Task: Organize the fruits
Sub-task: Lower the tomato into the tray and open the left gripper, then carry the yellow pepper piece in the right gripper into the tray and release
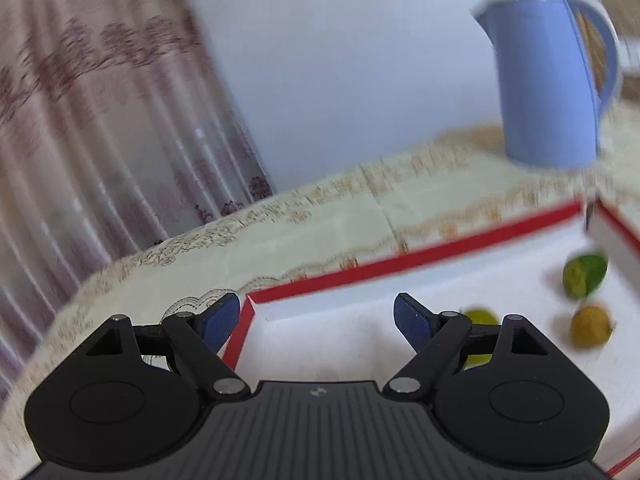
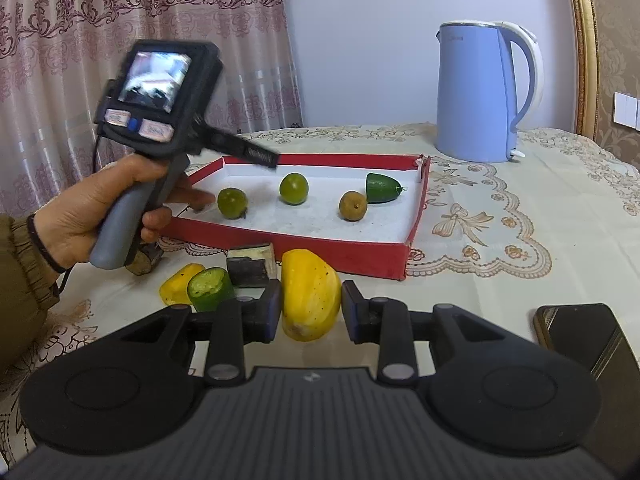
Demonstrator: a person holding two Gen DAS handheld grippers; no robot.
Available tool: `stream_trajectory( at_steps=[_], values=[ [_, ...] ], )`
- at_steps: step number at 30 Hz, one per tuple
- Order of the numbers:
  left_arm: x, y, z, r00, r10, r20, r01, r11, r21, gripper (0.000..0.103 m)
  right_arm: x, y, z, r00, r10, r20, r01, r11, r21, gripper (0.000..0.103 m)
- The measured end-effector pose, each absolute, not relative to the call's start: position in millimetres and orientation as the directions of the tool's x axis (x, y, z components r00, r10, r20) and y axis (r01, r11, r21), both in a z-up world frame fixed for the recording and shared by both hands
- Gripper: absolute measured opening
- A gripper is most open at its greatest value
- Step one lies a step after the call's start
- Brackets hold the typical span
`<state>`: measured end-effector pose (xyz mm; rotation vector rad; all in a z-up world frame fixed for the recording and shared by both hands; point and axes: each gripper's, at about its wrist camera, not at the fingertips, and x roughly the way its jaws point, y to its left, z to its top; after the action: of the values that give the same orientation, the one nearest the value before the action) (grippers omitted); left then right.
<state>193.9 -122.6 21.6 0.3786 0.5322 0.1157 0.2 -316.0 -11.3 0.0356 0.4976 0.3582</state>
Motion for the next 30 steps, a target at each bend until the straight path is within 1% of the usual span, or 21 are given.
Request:
stream_trajectory(
  at_steps=[3, 6, 7, 9, 12, 17, 19, 22, 24, 26, 30],
  values=[
    [196, -134, 8, 0.839, 0.229, -0.494, 0.032, 0.884, 0.466, 0.084, -1, -316, -10, 0.820, 0.345, -0.458, -0.328, 0.937, 0.118, 0.030],
    [186, -146, 5, 0.869, 0.262, -0.421, 0.018, 0.832, 0.554, 0.085, 0, -316, -10, 0.820, 0.341, -0.460, -0.325, 0.938, 0.118, 0.030],
    [184, -148, 5, 0.870, 0.263, -0.418, 0.021, 0.826, 0.563, 0.085, 0, -316, -10, 0.820, 0.341, -0.460, -0.324, 0.939, 0.118, 0.030],
    [184, -152, 4, 0.864, 0.257, -0.434, 0.043, 0.820, 0.571, 0.089, 1, -316, -10, 0.819, 0.344, -0.460, -0.325, 0.938, 0.122, 0.030],
    [189, -155, 3, 0.849, 0.256, -0.462, 0.062, 0.821, 0.568, 0.089, 1, -316, -10, 0.820, 0.342, -0.460, -0.323, 0.939, 0.123, 0.030],
    [184, -149, 6, 0.823, 0.250, -0.510, 0.049, 0.863, 0.502, 0.089, 1, -319, -6, 0.826, 0.337, -0.451, -0.317, 0.941, 0.122, 0.030],
    [175, -135, 19, 0.824, 0.259, -0.504, -0.021, 0.903, 0.430, 0.089, 2, -320, -4, 0.830, 0.335, -0.446, -0.316, 0.941, 0.118, 0.030],
    [146, -107, 41, 0.851, 0.254, -0.459, -0.117, 0.945, 0.305, 0.090, 4, -321, 0, 0.836, 0.332, -0.438, -0.317, 0.942, 0.109, 0.030],
    [121, -84, 51, 0.869, 0.262, -0.419, -0.178, 0.957, 0.229, 0.098, 7, -321, 4, 0.839, 0.329, -0.433, -0.317, 0.943, 0.101, 0.030],
    [101, -64, 54, 0.881, 0.287, -0.377, -0.235, 0.956, 0.178, 0.101, 11, -320, 7, 0.843, 0.324, -0.429, -0.318, 0.944, 0.088, 0.030],
    [79, -31, 51, 0.908, 0.312, -0.281, -0.301, 0.950, 0.083, 0.101, 23, -313, 14, 0.850, 0.316, -0.422, -0.321, 0.945, 0.061, 0.030]
  ],
)
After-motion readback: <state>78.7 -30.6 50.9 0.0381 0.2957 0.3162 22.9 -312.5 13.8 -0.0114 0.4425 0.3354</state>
